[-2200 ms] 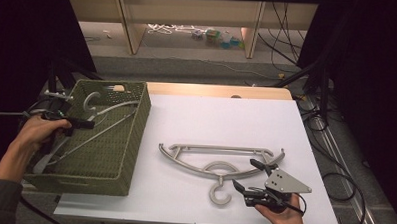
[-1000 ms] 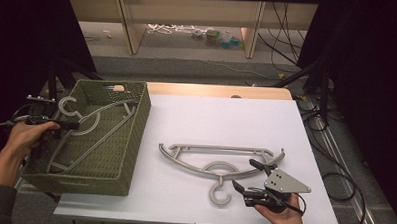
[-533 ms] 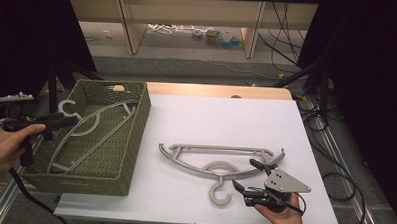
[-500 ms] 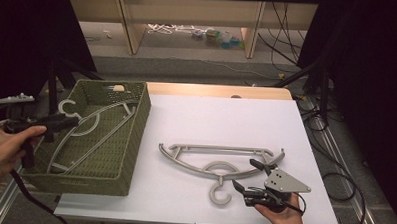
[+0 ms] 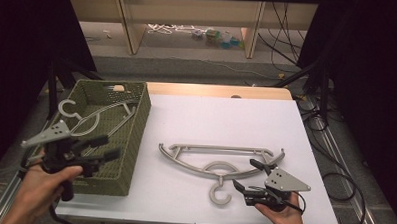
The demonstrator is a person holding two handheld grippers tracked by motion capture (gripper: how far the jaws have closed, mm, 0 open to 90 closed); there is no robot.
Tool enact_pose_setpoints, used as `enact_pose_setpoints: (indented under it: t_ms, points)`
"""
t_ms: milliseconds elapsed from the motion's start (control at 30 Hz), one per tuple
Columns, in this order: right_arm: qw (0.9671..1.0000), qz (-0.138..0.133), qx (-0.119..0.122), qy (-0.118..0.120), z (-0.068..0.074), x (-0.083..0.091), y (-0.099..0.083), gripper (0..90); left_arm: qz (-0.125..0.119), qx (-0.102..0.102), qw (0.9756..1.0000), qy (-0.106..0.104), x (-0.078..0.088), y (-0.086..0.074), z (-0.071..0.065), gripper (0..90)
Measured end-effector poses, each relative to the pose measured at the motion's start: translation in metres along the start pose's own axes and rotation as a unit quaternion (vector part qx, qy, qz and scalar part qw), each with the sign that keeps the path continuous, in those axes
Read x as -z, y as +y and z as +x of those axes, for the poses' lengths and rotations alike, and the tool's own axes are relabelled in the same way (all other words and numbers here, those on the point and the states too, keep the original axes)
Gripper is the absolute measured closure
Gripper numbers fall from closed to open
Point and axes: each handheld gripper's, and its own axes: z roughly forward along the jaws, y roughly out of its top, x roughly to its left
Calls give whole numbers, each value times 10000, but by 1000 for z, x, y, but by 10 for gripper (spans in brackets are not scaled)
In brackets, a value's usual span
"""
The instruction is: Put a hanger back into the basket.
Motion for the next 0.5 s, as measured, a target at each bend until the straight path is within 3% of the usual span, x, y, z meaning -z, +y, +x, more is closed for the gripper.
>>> enact_pose_setpoints:
  t_ms: [33, 67, 167, 200, 233, 300, 333, 500]
  points:
    - [10000, 60, 10, -2, 0, 1, 0, 178, 0, 0, 10000, 0, 0, 0, 0, 306]
    - [10000, -37, -8, 12, 0, -1, 0, 178, -59, -65, 9999, -127, -11, -7, -11, 306]
    - [10000, -61, -8, 18, 1, -1, 0, 178, 53, -195, 9997, -166, -21, -12, -18, 297]
    - [10000, -43, -1, 22, 1, -1, 0, 178, 65, -287, 9994, -197, -34, -19, -24, 295]
    - [10000, -40, -3, 23, 1, -1, 0, 178, 63, -217, 9994, -260, -39, -23, -27, 289]
    - [10000, 18, -20, 27, 1, 1, 0, 178, 20, -232, 9993, -287, -43, -26, -28, 290]
    - [10000, 8, -22, 26, 0, 1, -1, 178, -83, -400, 9988, -285, -52, -35, -29, 287]
    - [10000, -80, -13, 20, 0, -1, -1, 171, -306, -471, 9981, -255, -69, -56, -25, 240]
